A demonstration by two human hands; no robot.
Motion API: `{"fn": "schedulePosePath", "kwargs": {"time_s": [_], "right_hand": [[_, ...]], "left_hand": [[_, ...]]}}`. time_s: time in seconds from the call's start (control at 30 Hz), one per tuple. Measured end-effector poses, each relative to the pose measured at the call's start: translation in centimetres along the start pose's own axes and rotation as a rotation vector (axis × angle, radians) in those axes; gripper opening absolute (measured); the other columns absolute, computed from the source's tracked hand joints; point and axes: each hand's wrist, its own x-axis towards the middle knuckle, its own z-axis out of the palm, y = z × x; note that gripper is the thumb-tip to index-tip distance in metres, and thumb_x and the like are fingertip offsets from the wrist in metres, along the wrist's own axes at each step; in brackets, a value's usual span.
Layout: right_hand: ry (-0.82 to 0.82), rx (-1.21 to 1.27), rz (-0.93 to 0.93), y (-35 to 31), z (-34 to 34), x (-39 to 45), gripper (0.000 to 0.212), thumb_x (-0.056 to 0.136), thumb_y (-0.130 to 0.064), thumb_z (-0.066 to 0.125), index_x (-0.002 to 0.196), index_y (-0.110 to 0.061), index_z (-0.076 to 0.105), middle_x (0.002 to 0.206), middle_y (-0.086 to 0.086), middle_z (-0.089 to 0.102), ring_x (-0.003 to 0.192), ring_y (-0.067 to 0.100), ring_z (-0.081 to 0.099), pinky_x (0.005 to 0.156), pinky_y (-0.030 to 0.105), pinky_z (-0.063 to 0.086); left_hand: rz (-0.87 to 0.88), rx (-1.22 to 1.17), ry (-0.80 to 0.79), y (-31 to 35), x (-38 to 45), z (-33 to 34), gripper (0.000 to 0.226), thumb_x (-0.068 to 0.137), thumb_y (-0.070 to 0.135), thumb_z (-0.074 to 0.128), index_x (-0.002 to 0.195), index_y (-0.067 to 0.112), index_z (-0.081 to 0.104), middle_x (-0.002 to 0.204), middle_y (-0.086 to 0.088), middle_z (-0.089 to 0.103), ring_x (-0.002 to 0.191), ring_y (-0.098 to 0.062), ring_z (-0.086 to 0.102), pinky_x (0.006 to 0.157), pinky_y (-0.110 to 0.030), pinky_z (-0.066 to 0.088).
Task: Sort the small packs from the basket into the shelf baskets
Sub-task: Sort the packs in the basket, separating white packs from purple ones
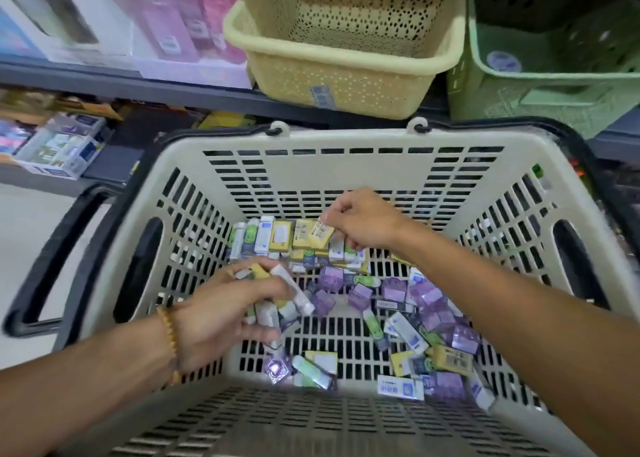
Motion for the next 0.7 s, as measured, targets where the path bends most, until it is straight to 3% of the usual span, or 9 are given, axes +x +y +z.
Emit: {"fn": "schedulePosePath", "kwargs": {"time_s": [0.1,0.2,0.3,0.37,0.43,0.53,0.63,0.7], "right_hand": [[-0.035,-0.061,0.017,-0.8,2.3,1.8,0.034,0.099,-0.019,0.054,0.097,0.013,0.064,0.068,0.013,0.055,0.058,0.022,0.049,0.048,0.018,0.046],[-0.022,-0.003,0.063,-1.0,3.7,2.6,0.023,0.099,-0.008,0.048,0.093,0.003,0.067,0.077,0.013,0.063,0.066,0.023,0.062,0.070,0.037,0.060],[0.007,0.093,-0.030,-1.6,3.0,0.8,0.017,0.099,-0.018,0.052,0.094,-0.016,0.068,0.085,0.001,0.067,0.066,0.013,0.064,0.061,0.024,0.056],[-0.103,0.195,-0.100,-2.4,2.2,-1.2,0.013,0.096,-0.032,0.059,0.097,-0.023,0.069,0.085,0.000,0.070,0.066,0.012,0.066,0.056,0.020,0.052],[-0.219,0.131,-0.156,-3.0,2.0,-2.8,0.024,0.086,-0.042,0.070,0.105,-0.026,0.068,0.087,-0.004,0.071,0.069,0.009,0.069,0.060,0.020,0.052],[-0.187,-0.057,-0.228,-3.4,2.6,-3.8,0.028,0.084,-0.034,0.076,0.108,-0.021,0.068,0.096,-0.002,0.067,0.066,0.002,0.062,0.069,0.026,0.052],[-0.202,0.168,-0.122,-3.1,2.5,-3.9,0.024,0.089,-0.018,0.070,0.111,-0.010,0.065,0.097,0.005,0.062,0.064,0.012,0.066,0.063,0.026,0.054],[-0.182,0.253,-0.100,-2.8,2.3,-3.8,0.013,0.093,-0.012,0.065,0.105,-0.008,0.065,0.092,0.008,0.063,0.065,0.016,0.069,0.061,0.023,0.055]], "left_hand": [[-0.031,-0.145,0.074,1.1,-0.9,-1.3,0.051,0.053,0.018,0.078,0.100,0.002,0.068,0.097,-0.010,0.059,0.071,-0.016,0.061,0.049,-0.025,0.052],[-0.045,-0.170,0.104,1.7,-0.8,-1.7,0.048,0.062,0.016,0.075,0.107,0.002,0.066,0.101,-0.012,0.055,0.071,-0.019,0.061,0.050,-0.024,0.053],[-0.059,-0.224,0.139,2.1,-0.1,-1.5,0.010,0.070,0.016,0.075,0.077,0.010,0.071,0.091,-0.009,0.053,0.064,-0.016,0.059,0.049,-0.024,0.053],[-0.078,-0.255,0.164,2.2,0.4,-1.2,0.011,0.072,0.017,0.075,0.074,0.012,0.065,0.085,-0.006,0.052,0.056,-0.014,0.058,0.047,-0.023,0.052],[-0.092,-0.282,0.158,2.2,1.0,-0.7,0.021,0.070,0.019,0.076,0.085,0.011,0.064,0.092,-0.008,0.052,0.065,-0.016,0.056,0.047,-0.023,0.052],[-0.087,-0.355,0.100,2.4,1.2,-0.1,0.026,0.071,0.021,0.075,0.093,0.012,0.067,0.092,-0.007,0.057,0.062,-0.014,0.059,0.047,-0.022,0.052],[-0.058,-0.377,0.089,2.3,1.2,-0.1,0.027,0.071,0.022,0.075,0.095,0.012,0.068,0.086,-0.007,0.064,0.061,-0.015,0.063,0.047,-0.023,0.053],[-0.037,-0.372,0.115,2.2,1.4,-0.2,0.026,0.073,0.021,0.074,0.096,0.013,0.067,0.096,-0.011,0.064,0.073,-0.020,0.064,0.046,-0.023,0.053]]}}
